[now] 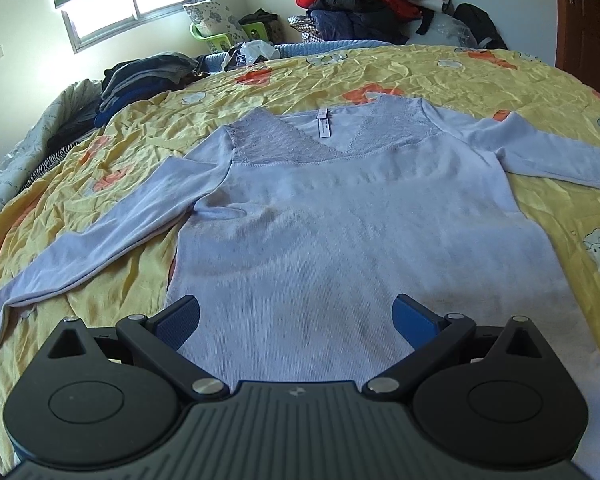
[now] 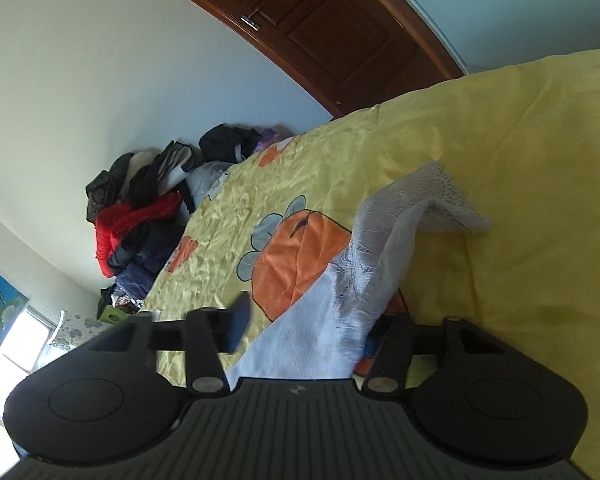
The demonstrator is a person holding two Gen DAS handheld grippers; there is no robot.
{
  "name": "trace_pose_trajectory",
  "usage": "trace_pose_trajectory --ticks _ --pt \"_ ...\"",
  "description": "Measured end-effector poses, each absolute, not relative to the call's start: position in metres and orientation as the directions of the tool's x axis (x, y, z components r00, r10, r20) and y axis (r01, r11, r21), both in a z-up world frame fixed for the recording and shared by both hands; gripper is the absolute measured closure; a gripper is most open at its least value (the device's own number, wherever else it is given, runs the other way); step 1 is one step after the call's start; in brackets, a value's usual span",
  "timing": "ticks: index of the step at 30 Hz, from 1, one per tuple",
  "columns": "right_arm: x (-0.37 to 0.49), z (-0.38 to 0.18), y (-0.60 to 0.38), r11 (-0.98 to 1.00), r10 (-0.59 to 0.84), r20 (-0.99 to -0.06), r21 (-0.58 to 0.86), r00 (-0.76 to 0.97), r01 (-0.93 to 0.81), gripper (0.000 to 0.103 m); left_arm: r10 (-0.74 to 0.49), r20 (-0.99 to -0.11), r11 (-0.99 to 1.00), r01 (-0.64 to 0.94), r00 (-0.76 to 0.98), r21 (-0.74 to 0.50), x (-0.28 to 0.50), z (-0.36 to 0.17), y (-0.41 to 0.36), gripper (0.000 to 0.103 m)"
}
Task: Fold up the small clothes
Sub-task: 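Grasp the lace cuff of a sweater sleeve with the right gripper, then carry the held sleeve across the sweater body toward the other sleeve with the right gripper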
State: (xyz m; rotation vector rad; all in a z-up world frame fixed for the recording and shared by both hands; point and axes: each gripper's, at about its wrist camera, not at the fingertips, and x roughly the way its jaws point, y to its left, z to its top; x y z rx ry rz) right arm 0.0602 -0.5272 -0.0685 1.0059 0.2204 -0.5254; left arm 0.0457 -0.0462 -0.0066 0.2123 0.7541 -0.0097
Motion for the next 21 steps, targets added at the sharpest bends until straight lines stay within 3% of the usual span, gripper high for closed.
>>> trace_pose_trajectory --ticks 1,2,10,15,21 --pt "0.062 -0.071 -0.528 0.409 -0.321 -0.42 0.747 0.849 0.524 0.086 0.068 -0.683 0.978 0.087 0.728 0.189 0.047 -0.008 -0.046 0.0" --pt "0.063 -0.073 -0.528 0.395 -0.326 -0.424 0.751 0.845 0.529 0.089 0.067 -0.685 0.978 0.088 0.725 0.189 0.049 -0.009 -0.046 0.0" --pt "0.078 -0.051 -0.507 0.537 -0.288 -0.346 0.714 0.893 0.45 0.091 0.085 -0.683 0.979 0.068 0.725 0.194 0.061 -0.016 -0.043 0.0" --pt "0.103 -0.027 -0.472 0.667 -0.146 -0.298 0.675 0.943 0.316 0.091 0.085 -0.679 0.987 0.034 0.729 0.16 0.071 -0.016 -0.035 0.0" --pt "0.14 -0.023 -0.43 0.726 0.027 -0.317 0.658 0.948 0.2 0.091 0.099 -0.683 0.989 0.005 0.724 0.148 0.084 -0.017 -0.022 0.0"
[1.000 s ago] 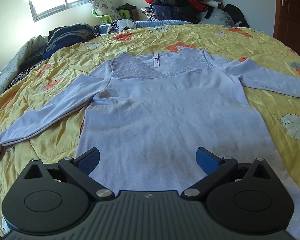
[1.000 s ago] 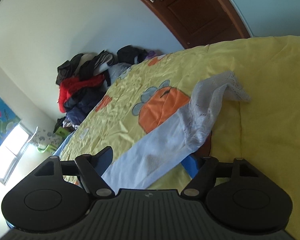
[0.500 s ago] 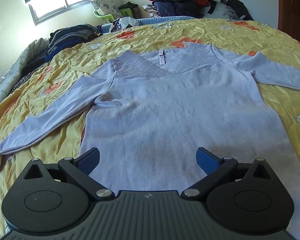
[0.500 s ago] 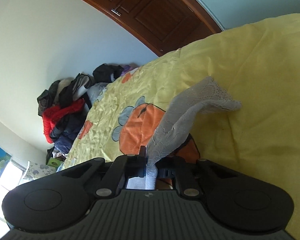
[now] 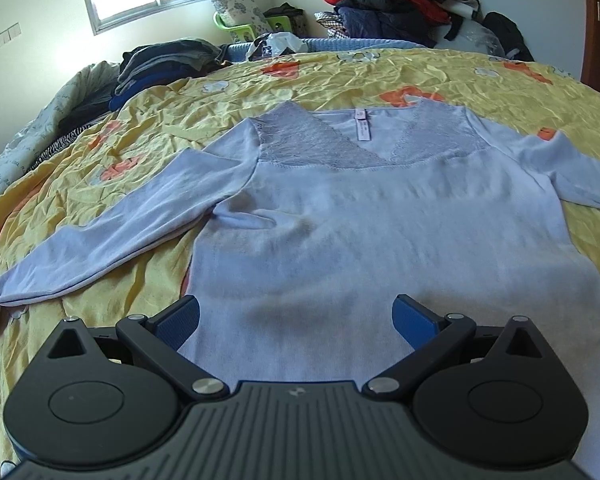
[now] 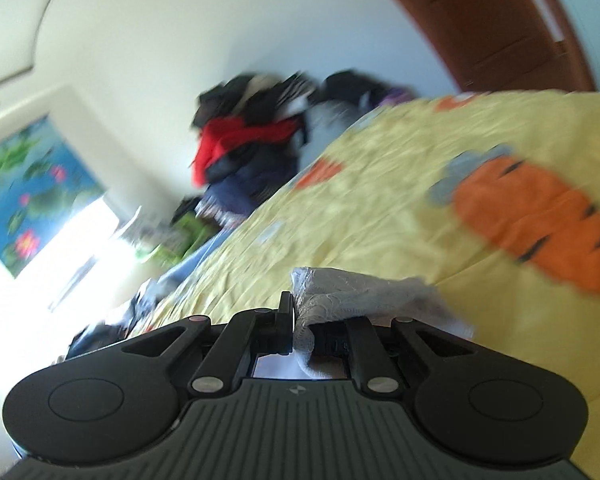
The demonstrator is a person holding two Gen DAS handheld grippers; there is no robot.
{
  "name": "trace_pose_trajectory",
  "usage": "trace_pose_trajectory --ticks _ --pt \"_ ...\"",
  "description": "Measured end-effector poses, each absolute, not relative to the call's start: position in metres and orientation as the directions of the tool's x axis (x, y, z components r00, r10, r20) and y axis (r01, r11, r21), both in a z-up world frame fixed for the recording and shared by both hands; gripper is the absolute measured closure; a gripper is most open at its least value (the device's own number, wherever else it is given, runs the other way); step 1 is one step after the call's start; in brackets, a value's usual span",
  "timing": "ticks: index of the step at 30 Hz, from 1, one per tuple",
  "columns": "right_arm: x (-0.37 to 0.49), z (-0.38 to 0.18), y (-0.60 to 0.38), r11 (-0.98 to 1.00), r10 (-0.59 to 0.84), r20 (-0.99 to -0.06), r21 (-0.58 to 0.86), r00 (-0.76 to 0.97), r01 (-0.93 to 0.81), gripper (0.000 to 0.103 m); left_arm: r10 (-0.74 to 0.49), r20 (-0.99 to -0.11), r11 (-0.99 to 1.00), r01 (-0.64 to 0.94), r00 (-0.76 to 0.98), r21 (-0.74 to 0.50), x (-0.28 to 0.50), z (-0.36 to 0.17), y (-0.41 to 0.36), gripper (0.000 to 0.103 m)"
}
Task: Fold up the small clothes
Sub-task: 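Carry the held sleeve across the sweater body toward the other sleeve with the right gripper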
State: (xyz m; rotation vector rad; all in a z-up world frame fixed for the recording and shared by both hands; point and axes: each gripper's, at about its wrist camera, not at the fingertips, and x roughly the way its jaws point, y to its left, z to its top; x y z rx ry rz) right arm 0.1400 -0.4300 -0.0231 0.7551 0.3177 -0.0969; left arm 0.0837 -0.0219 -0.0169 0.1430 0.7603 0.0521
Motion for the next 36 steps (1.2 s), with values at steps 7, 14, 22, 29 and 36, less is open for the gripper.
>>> trace_pose_trajectory --ticks 7,14,22,29,36 --pt "0.172 -0.02 -0.37 0.776 0.174 -0.36 0.624 0.917 0.098 0.091 0.125 -0.689 0.99 -0.046 0.714 0.132 0.097 -0.017 -0.005 0.0" --pt "0.174 -0.01 -0.304 0.844 0.241 -0.389 0.537 0.889 0.006 0.091 0.144 -0.687 0.987 -0.055 0.712 0.149 0.101 -0.02 0.002 0.0" --pt "0.195 -0.005 -0.263 0.87 0.272 -0.416 0.491 0.867 -0.038 0.09 0.145 -0.69 0.987 -0.054 0.709 0.152 0.104 -0.023 0.007 0.0" --pt "0.214 -0.001 -0.227 0.883 0.305 -0.437 0.463 0.846 -0.079 0.09 0.156 -0.691 0.986 -0.074 0.706 0.147 0.106 -0.023 0.018 0.0" --pt "0.228 0.001 -0.189 0.895 0.344 -0.463 0.425 0.817 -0.137 0.09 0.17 -0.69 0.985 -0.101 0.704 0.139 0.107 -0.023 0.032 0.0"
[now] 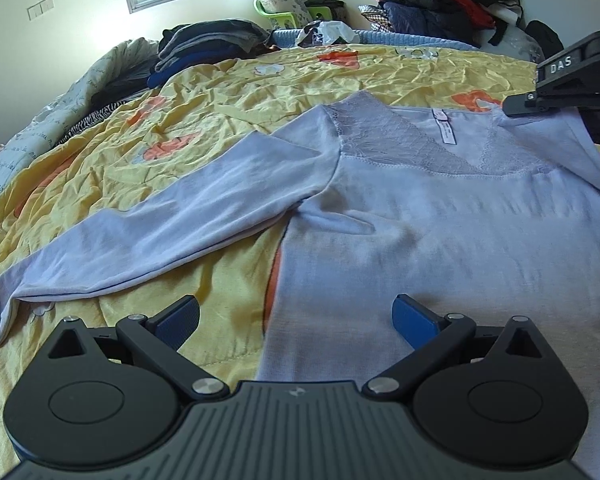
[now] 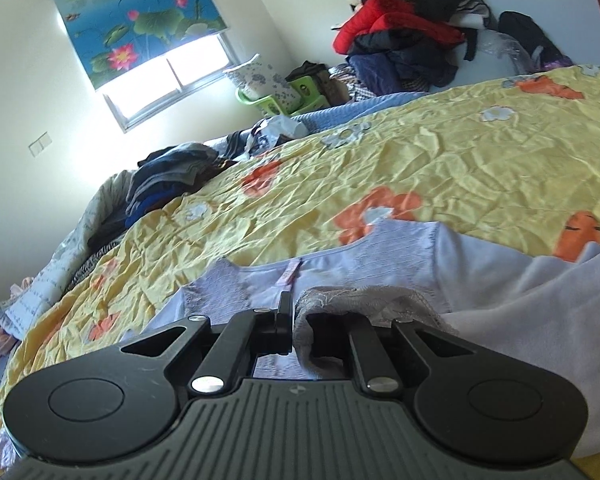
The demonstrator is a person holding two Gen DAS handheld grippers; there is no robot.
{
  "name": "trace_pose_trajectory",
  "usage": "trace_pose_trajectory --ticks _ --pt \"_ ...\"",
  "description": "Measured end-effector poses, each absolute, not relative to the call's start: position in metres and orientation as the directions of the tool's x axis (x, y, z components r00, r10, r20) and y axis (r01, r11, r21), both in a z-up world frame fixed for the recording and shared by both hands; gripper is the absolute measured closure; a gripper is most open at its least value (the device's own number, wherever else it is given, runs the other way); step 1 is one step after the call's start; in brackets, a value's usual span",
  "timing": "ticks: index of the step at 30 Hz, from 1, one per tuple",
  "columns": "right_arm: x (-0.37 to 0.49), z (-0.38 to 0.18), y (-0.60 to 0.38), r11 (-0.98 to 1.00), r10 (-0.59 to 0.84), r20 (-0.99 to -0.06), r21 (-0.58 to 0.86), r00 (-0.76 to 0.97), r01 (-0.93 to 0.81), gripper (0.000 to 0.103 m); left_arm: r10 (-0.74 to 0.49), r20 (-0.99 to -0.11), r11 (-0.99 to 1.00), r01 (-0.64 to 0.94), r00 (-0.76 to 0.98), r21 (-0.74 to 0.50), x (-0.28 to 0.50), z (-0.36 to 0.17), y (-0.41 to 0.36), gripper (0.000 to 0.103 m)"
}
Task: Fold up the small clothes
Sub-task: 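Carry the held sleeve across the sweater body toward the other sleeve with the right gripper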
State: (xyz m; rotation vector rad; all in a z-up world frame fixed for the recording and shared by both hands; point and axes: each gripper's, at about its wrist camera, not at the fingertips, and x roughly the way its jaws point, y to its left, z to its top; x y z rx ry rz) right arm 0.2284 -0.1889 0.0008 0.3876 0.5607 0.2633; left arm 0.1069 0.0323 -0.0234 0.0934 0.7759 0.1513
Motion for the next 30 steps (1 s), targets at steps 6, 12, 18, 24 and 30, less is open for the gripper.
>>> trace_pose_trajectory --ticks 6,12,18,24,30 --pt "0.241 0.003 -0.152 0.899 0.38 -0.476 0.394 0.793 -0.194 0.09 0.198 -0.686 0.98 -0.148 0.7 0.132 0.108 -0.023 0.049 0.0" --pt "0.252 0.005 -0.113 0.891 0.423 -0.483 0.376 0.767 -0.254 0.09 0.2 -0.691 0.978 -0.182 0.695 0.099 0.106 -0.022 0.069 0.0" --pt "0.258 0.004 -0.074 0.877 0.466 -0.485 0.363 0.74 -0.314 0.09 0.217 -0.691 0.972 -0.219 0.69 0.086 0.101 -0.02 0.085 0.0" --pt "0.267 0.001 -0.049 0.861 0.498 -0.49 0.376 0.716 -0.341 0.09 0.236 -0.69 0.964 -0.253 0.684 0.078 0.097 -0.018 0.099 0.0" --pt "0.27 -0.008 -0.029 0.858 0.509 -0.513 0.365 0.691 -0.36 0.089 0.26 -0.698 0.952 -0.298 0.668 0.07 0.095 -0.019 0.114 0.0"
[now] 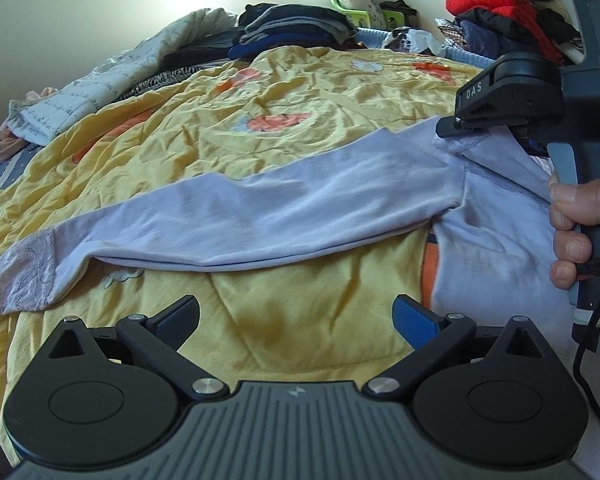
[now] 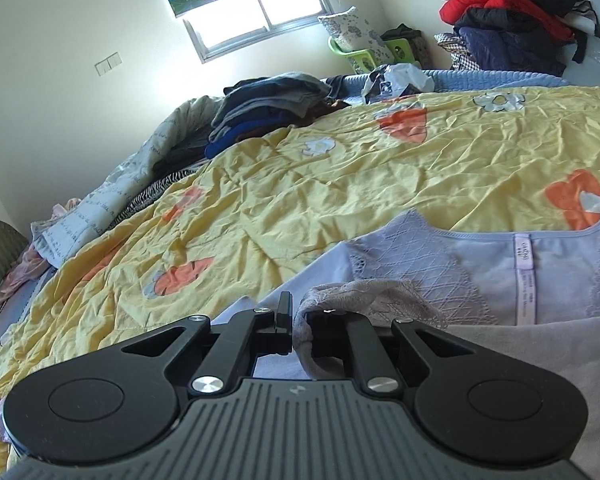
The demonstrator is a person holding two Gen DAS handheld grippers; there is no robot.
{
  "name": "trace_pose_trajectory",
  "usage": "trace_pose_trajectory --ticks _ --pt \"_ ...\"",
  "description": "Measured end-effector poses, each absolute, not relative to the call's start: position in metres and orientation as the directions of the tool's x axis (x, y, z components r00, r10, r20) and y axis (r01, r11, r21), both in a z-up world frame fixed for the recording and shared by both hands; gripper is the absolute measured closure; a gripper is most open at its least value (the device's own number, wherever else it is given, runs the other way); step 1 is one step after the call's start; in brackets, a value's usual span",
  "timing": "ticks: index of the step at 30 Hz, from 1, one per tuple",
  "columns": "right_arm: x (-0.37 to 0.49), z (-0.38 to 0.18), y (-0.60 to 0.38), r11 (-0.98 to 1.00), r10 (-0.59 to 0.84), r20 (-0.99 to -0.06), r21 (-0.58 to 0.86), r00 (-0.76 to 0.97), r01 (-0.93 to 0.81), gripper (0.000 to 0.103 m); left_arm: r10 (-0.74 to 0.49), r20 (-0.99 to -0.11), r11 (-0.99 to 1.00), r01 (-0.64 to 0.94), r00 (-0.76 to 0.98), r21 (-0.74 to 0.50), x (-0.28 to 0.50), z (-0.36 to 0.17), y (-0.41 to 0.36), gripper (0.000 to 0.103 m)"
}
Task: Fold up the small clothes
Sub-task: 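Carry the held sleeve across the sweater body toward the other sleeve with the right gripper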
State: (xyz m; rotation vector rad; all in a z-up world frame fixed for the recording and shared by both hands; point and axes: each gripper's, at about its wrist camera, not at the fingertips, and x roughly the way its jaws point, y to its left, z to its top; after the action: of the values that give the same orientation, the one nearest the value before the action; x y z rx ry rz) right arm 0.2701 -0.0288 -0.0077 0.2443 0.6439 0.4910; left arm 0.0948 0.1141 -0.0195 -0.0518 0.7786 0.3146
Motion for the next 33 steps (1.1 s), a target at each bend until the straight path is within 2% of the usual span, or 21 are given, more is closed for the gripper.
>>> trace_pose_trajectory --ticks 4,7,14,18,21,28,33 --pt "0.274 -0.015 -0.022 0.851 0.523 -0.538 0.377 0.661 -0.366 0.085 0.274 -0.703 0.945 -0.318 0.657 0.071 0.093 -0.021 0.121 0.0" --pt "0.271 -0.014 -0.015 0.85 0.526 -0.542 0.366 0.655 -0.379 0.073 0.281 -0.705 0.942 -0.328 0.652 0.072 0.092 -0.021 0.124 0.0" --pt "0.265 -0.006 -0.003 0.839 0.544 -0.541 0.355 0.641 -0.413 0.061 0.294 -0.709 0.936 -0.345 0.64 0.077 0.09 -0.023 0.13 0.0" --pt "0.261 -0.005 0.004 0.823 0.569 -0.545 0.366 0.617 -0.435 0.057 0.298 -0.714 0.931 -0.358 0.633 0.072 0.088 -0.024 0.135 0.0" --pt "0.259 -0.006 0.006 0.777 0.629 -0.533 0.43 0.566 -0.459 0.054 0.301 -0.715 0.928 -0.365 0.631 0.069 0.086 -0.024 0.138 0.0" --pt "0.257 -0.003 -0.007 0.613 0.787 -0.421 0.624 0.452 -0.486 0.051 0.31 -0.712 0.921 -0.386 0.63 0.06 0.083 -0.024 0.148 0.0" --pt "0.254 -0.004 -0.008 0.652 0.756 -0.477 0.599 0.447 -0.465 0.049 0.307 -0.718 0.912 -0.409 0.625 0.034 0.079 -0.025 0.157 0.0"
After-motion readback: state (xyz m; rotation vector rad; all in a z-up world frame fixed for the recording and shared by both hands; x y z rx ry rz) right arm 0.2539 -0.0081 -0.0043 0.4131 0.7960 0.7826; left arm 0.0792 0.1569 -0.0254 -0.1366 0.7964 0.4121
